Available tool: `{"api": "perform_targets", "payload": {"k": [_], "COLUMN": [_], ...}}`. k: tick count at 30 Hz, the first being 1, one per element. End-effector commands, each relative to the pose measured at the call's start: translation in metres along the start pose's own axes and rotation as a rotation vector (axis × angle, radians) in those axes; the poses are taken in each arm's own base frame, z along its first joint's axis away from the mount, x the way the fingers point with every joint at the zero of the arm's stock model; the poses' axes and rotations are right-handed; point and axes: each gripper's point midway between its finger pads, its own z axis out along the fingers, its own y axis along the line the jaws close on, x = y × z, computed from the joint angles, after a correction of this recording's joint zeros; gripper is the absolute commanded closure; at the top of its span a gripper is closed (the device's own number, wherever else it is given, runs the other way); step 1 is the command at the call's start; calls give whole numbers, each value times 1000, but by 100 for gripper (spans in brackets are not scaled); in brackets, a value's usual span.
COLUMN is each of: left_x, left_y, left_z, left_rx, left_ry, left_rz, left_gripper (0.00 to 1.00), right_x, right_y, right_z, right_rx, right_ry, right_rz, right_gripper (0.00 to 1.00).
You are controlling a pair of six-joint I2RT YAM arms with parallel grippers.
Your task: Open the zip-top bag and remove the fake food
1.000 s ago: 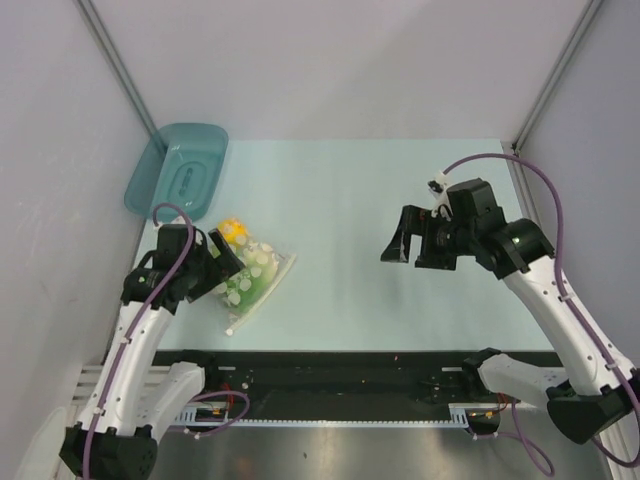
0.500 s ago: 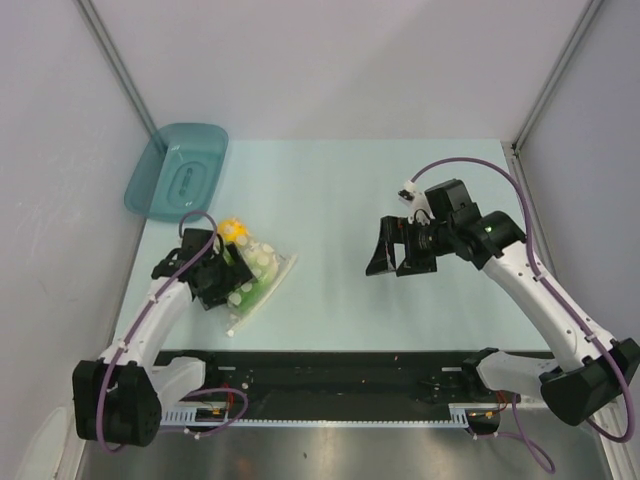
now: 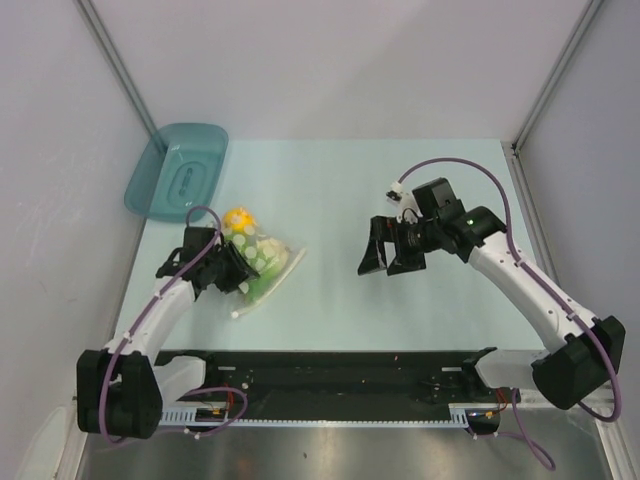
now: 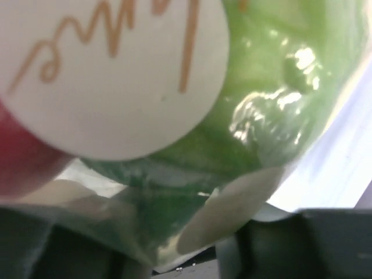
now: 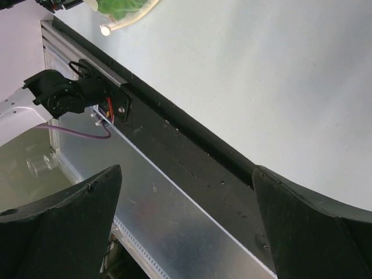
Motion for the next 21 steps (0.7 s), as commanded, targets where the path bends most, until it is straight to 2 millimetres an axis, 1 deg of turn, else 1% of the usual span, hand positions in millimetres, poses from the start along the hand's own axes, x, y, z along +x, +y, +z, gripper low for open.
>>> {"api": "perform_targets", "payload": {"k": [1, 2, 3, 4, 5, 6, 7, 8, 10, 11, 12, 14, 16, 17, 19, 20, 21], "left_x": [3, 3, 6, 8, 9, 12, 12, 12, 12, 11, 11, 10, 12, 12, 17, 19, 23], "left_y": [-23, -28, -31, -34, -39, -46, -51, -55, -66, -70, -74, -85, -90, -94, -95, -94, -91], "left_z": [-10, -12, -13, -14, -15, -19, -22, -25, -35, -40, -44, -56, -62, -67, -69, -70, -67], "left_rx": [135, 162, 185, 199, 220, 259, 280, 300, 351, 372, 392, 448, 482, 507, 520, 525, 519], "left_ry": [-10, -11, 7, 18, 25, 43, 45, 44, 40, 36, 34, 26, 30, 34, 50, 53, 64], "left_rz": [-8, -12, -15, -19, -29, -30, -49, -54, -80, -89, -98, -130, -150, -164, -179, -180, -188], "left_gripper": [66, 69, 74, 76, 78, 81, 81, 82, 83, 83, 84, 83, 83, 82, 82, 82, 81], "right_x": [-4, -7, -6, -2, -6, -3, 3, -2, 2, 1, -1, -2, -4, -8, -10, -17, -20], "right_y": [15, 17, 19, 25, 27, 26, 32, 38, 39, 49, 47, 51, 46, 48, 46, 49, 48], "right_z": [17, 24, 30, 37, 48, 56, 64, 72, 89, 96, 103, 113, 123, 129, 138, 142, 145], "right_rx": [-86, -99, -104, -118, -130, -123, -135, -153, -167, -199, -189, -208, -202, -234, -262, -300, -307], "right_ry": [6, -1, 6, 19, 11, 18, 35, 17, 31, 12, 3, -17, -33, -61, -89, -131, -147], "right_rz": [-44, -60, -62, -83, -96, -88, -106, -118, -93, -119, -113, -92, -28, 18, 62, 96, 117], "right_gripper": [0, 0, 0, 0, 0, 0, 0, 0, 0, 0, 0, 0, 0, 1, 0, 2, 3]}}
